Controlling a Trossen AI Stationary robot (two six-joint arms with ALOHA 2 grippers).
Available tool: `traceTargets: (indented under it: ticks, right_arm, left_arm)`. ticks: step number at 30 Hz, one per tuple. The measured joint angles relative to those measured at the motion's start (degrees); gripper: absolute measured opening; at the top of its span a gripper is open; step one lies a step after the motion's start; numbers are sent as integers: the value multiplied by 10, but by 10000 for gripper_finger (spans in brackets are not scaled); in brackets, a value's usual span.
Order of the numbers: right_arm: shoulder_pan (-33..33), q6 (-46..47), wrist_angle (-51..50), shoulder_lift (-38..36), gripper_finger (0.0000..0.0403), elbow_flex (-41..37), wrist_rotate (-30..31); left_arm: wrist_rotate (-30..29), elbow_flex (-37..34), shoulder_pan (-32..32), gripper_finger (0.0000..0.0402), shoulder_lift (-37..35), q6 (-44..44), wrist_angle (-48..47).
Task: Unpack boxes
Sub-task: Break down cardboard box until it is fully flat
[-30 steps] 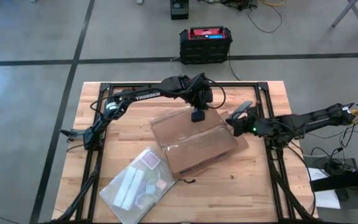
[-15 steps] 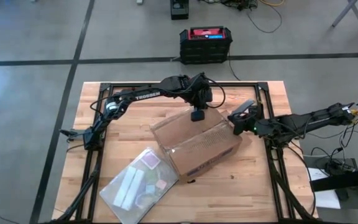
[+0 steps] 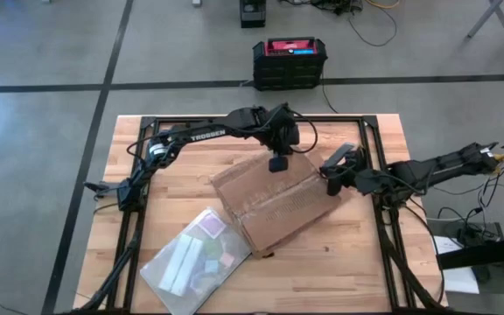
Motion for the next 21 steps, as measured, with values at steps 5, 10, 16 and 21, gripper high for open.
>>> traceTargets:
  ticks: [5, 10, 16, 21]
  right_arm:
    - [0, 1, -58, -2, 40, 31, -60]
    - [0, 36, -105, -2, 40, 56, -124]
    - [0, 43, -97, 10, 40, 56, -120]
    - [2, 26, -30, 48, 40, 52, -54]
  left_arm:
    - [9, -7, -3, 0, 0, -4, 9]
    - [15, -28, -8, 0, -2, -5, 34]
    - [8, -10, -13, 0, -15, 24, 28]
    - [-22, 14, -27, 0, -58, 59, 17]
